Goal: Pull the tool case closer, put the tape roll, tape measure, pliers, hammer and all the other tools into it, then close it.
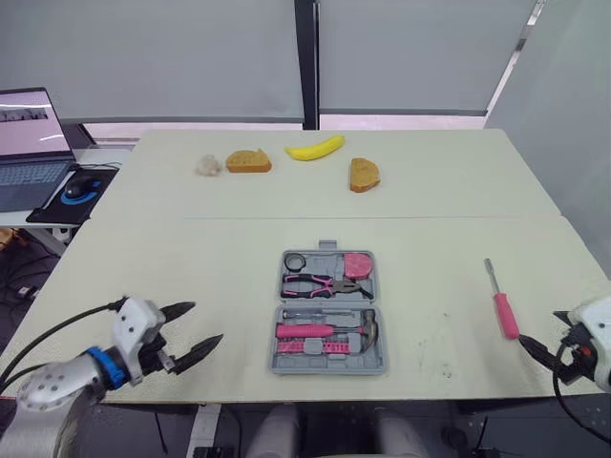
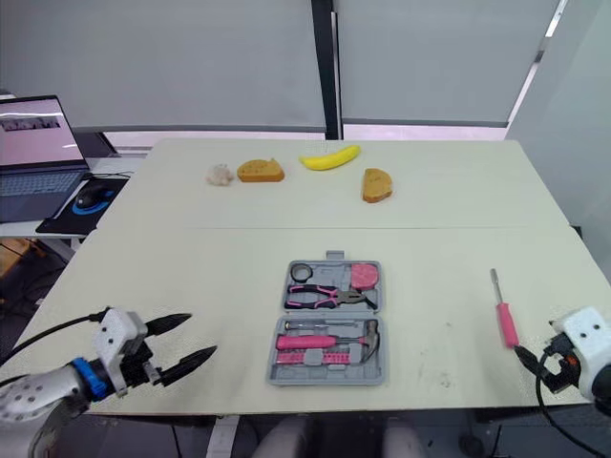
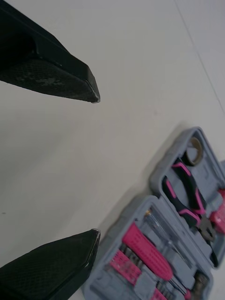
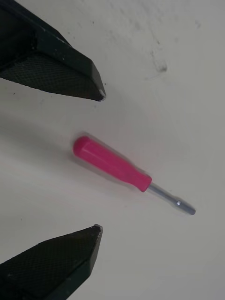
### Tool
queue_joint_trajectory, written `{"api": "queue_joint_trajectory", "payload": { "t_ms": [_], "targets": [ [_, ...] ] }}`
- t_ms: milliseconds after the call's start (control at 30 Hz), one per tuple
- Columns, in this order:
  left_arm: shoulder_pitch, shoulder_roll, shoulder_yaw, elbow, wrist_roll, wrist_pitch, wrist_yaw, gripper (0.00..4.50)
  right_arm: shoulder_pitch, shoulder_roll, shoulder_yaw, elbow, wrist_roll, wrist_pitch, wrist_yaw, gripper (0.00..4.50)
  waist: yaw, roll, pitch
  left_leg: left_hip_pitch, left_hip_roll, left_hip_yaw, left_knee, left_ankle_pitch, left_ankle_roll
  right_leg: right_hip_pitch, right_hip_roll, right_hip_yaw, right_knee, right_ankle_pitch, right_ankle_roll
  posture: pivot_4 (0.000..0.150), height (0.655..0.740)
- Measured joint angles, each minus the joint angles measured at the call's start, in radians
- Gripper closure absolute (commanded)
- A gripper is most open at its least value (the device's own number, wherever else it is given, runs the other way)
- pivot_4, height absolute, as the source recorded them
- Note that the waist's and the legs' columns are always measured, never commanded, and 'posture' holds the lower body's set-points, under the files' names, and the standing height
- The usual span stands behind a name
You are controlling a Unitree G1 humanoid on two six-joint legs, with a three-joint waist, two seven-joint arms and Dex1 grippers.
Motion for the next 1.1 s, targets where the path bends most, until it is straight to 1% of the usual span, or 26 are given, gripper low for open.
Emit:
{"api": "queue_joint_trajectory", "payload": {
  "t_ms": [167,233,267,433,567,733,833,967,1100],
  "targets": [
    [-0.144,0.012,-0.139,-0.084,-0.011,0.071,-0.045,0.03,-0.159,0.005,0.096,0.028,0.008,0.133,-0.051,0.00,-0.006,0.000,0.000,0.000,0.000,0.000,0.000,0.000,0.000,0.000,0.000,0.000,0.001,0.000,0.001,0.150,0.7400],
    [-0.206,0.013,-0.196,-0.117,-0.029,0.120,-0.064,0.03,-0.235,0.032,0.137,0.070,0.009,0.173,-0.081,0.00,-0.011,0.000,0.000,0.000,-0.001,0.000,0.000,0.000,0.000,-0.001,0.000,0.000,0.001,0.001,0.001,0.150,0.7400],
    [-0.221,0.013,-0.206,-0.128,-0.037,0.130,-0.069,0.03,-0.249,0.038,0.149,0.081,0.008,0.179,-0.091,0.00,-0.013,0.000,0.000,-0.001,-0.001,0.000,-0.001,0.000,0.000,-0.001,0.000,0.000,0.001,0.001,0.001,0.150,0.7400],
    [-0.310,0.014,-0.269,-0.136,-0.042,0.144,-0.119,0.03,-0.350,0.077,0.197,0.206,-0.025,0.180,-0.161,0.00,-0.015,0.000,0.000,-0.001,-0.001,0.000,-0.001,0.000,0.000,-0.002,0.001,0.001,0.002,0.001,0.001,0.150,0.7400],
    [-0.365,0.009,-0.330,-0.136,-0.025,0.143,-0.133,0.03,-0.418,0.116,0.229,0.295,-0.044,0.139,-0.199,0.00,-0.016,0.000,0.000,-0.001,-0.001,0.001,0.000,0.000,0.000,-0.002,0.001,0.001,0.002,0.001,0.001,0.150,0.7400],
    [-0.380,-0.005,-0.385,-0.145,-0.013,0.144,-0.131,0.03,-0.485,0.141,0.239,0.415,-0.062,0.127,-0.248,0.00,-0.017,0.000,0.000,-0.001,-0.001,0.001,0.000,0.000,0.000,-0.002,0.001,0.001,0.002,0.001,0.001,0.150,0.7400],
    [-0.384,-0.002,-0.403,-0.147,-0.007,0.142,-0.141,0.00,-0.510,0.161,0.239,0.470,-0.059,0.128,-0.265,0.59,-0.017,0.000,0.000,-0.001,-0.001,0.001,0.000,0.000,0.000,-0.002,0.002,0.001,0.003,0.001,0.001,0.150,0.7400],
    [-0.397,0.001,-0.404,-0.147,-0.001,0.133,-0.153,0.00,-0.523,0.165,0.238,0.481,-0.055,0.133,-0.263,1.89,-0.018,0.000,0.000,-0.001,-0.001,0.001,0.000,0.000,0.000,-0.002,0.001,0.001,0.003,0.001,0.001,0.150,0.7400],
    [-0.399,0.001,-0.404,-0.143,0.002,0.124,-0.155,0.00,-0.525,0.166,0.235,0.481,-0.050,0.145,-0.265,2.68,-0.018,0.000,0.000,-0.001,-0.001,0.000,0.000,0.000,0.000,-0.001,0.001,0.001,0.003,0.001,0.001,0.150,0.7400]
  ]
}}
